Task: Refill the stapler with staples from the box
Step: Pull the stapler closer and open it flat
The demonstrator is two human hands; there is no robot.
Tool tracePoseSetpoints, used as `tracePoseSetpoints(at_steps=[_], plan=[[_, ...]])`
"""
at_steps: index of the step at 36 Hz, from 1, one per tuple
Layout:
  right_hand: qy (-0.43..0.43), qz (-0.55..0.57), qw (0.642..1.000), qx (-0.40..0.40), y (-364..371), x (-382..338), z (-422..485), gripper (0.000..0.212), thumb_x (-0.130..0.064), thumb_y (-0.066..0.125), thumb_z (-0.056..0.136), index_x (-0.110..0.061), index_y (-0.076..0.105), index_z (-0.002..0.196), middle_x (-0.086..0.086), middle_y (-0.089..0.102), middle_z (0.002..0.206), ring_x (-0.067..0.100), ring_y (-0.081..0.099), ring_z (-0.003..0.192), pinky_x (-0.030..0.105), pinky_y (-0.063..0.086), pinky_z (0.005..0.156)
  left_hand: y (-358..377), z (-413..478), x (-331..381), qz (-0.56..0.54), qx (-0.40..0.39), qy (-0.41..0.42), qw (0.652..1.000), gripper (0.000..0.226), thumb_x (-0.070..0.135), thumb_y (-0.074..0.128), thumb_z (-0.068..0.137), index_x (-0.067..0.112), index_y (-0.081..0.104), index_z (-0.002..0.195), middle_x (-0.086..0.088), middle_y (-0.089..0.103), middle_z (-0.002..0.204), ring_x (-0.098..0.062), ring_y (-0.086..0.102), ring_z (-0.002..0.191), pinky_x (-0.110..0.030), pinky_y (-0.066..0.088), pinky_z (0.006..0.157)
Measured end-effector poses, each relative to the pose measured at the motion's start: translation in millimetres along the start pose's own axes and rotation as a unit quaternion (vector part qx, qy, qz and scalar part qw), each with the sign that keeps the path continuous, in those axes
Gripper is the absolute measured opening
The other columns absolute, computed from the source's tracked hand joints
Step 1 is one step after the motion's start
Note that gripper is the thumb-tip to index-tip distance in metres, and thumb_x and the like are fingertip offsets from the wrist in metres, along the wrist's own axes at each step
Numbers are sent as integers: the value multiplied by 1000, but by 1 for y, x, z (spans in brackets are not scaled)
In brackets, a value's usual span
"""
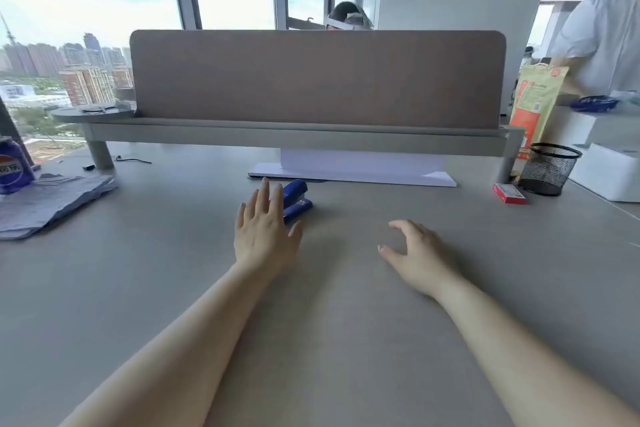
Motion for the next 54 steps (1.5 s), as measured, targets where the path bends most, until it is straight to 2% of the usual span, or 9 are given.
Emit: tracePoseSetpoints(at_steps=[4, 15, 22, 30, 37, 43, 47, 51, 54], plan=[[-15, -27, 1000, -5, 2, 3, 0, 50, -41, 56, 84, -24, 44, 129, -1, 49, 138, 23, 40, 129, 36, 36, 105, 17, 8, 1, 49, -73, -4, 996, 76, 55, 36, 88, 19, 3, 147, 0, 2, 160, -21, 1, 146, -44, 1, 119], [-13, 16, 1000, 12, -2, 3, -10, 46, -34, 59, 84, -19, 48, 126, 2, 52, 135, 23, 44, 127, 36, 38, 104, -1, -30, 21, 10, -103, 53, 993, 74, 49, 43, 88, 21, 8, 147, 4, 7, 159, -18, 2, 146, -40, 5, 119], [6, 40, 999, 17, -11, 0, -39, 45, -34, 58, 84, -20, 49, 126, -1, 54, 135, 21, 48, 124, 32, 40, 100, -15, -75, 42, -35, -135, 158, 977, 71, 50, 43, 89, 27, 9, 147, 12, 7, 158, -10, 0, 146, -37, 2, 120], [29, 210, 977, 22, -16, 4, -52, 50, -34, 63, 82, -23, 47, 129, -7, 52, 135, 12, 47, 124, 27, 38, 99, -18, -77, 60, -95, -69, 159, 980, 52, 43, 47, 89, 28, 34, 137, 9, 40, 146, -16, 33, 137, -40, 12, 118], [5, 220, 975, 11, -9, 2, -34, 45, -30, 63, 84, -25, 50, 127, -10, 56, 131, 9, 48, 123, 26, 36, 101, -9, -66, 56, -87, -63, 162, 981, 42, 39, 41, 94, 30, 39, 135, 11, 50, 139, -17, 48, 124, -38, 13, 116], [-12, 268, 963, -2, -9, -1, -34, 31, -19, 63, 85, -22, 59, 115, -8, 66, 114, 4, 58, 104, 12, 40, 77, -11, -64, 56, -136, -51, 155, 977, 33, 29, 44, 95, 30, 50, 128, 10, 59, 130, -17, 53, 119, -34, 15, 114], [-4, 299, 954, 3, -9, 0, -35, 25, -17, 70, 78, -23, 62, 101, -7, 71, 103, 8, 64, 96, 23, 45, 81, -13, -64, 54, -141, -35, 160, 976, 29, 32, 50, 92, 32, 56, 120, 12, 64, 121, -15, 56, 113, -32, 18, 112], [-2, 299, 954, -4, -9, -1, -36, 25, -20, 74, 74, -24, 62, 96, -7, 70, 100, 14, 63, 101, 33, 48, 91, -17, -64, 56, -156, -20, 168, 973, 29, 37, 53, 85, 27, 62, 111, 7, 70, 109, -23, 62, 97, -31, 38, 94], [-3, 266, 964, 5, -9, -3, -37, 31, -26, 74, 75, -23, 62, 104, -15, 62, 101, 7, 54, 105, 26, 40, 88, -17, -65, 56, -172, -24, 172, 970, 31, 35, 52, 82, 24, 63, 108, 5, 71, 105, -25, 63, 94, -29, 41, 84]])
Point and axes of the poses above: each hand's wrist, its own z-axis towards the middle knuckle, its own y-axis out of the palm, x = y × z, the point moved 1 cm from there along z, towards the middle knuckle
